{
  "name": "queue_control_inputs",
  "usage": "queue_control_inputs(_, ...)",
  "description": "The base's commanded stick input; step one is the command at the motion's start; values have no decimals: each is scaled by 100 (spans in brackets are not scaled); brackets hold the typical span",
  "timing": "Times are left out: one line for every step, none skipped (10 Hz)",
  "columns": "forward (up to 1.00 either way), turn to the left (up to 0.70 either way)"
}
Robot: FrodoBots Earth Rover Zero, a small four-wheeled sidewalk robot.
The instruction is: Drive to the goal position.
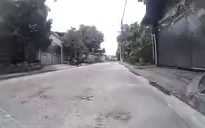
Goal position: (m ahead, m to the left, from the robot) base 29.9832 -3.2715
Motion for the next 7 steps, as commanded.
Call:
queue_control_inputs(100, 0)
queue_control_inputs(100, 0)
queue_control_inputs(100, 0)
queue_control_inputs(100, 0)
queue_control_inputs(100, -20)
queue_control_inputs(100, -32)
queue_control_inputs(100, -37)
